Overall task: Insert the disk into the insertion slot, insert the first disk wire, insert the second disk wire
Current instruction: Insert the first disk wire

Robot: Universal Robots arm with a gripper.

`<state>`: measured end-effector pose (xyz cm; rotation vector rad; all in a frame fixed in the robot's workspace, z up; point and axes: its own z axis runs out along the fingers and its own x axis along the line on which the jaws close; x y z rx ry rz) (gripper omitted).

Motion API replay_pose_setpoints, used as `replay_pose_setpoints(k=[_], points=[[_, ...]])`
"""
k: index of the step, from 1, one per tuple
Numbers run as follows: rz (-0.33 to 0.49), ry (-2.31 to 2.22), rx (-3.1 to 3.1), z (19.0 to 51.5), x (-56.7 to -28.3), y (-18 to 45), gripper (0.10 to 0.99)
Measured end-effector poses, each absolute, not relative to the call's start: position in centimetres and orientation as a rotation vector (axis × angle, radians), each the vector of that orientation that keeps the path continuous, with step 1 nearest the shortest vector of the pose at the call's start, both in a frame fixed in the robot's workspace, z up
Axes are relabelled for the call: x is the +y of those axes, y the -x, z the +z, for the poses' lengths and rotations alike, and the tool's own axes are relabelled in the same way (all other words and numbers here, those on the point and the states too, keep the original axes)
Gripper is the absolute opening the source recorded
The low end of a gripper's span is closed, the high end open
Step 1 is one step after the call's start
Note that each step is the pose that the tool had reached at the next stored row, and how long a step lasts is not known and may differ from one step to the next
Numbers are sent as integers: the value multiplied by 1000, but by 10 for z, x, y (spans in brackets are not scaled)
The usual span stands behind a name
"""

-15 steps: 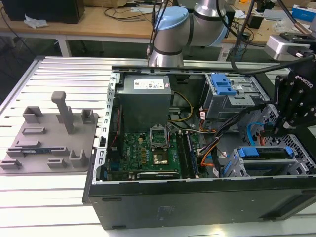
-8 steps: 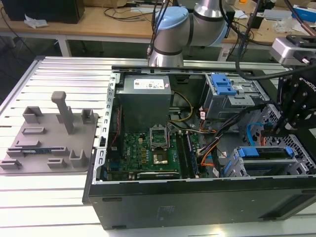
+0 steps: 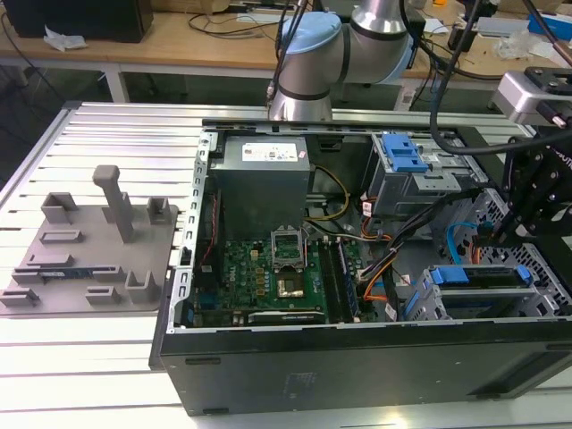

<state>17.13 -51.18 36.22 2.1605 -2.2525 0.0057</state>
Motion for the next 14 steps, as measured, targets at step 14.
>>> replay_pose_setpoints(k=[14], points=[[-2, -2198, -2197, 362, -512, -172, 169]])
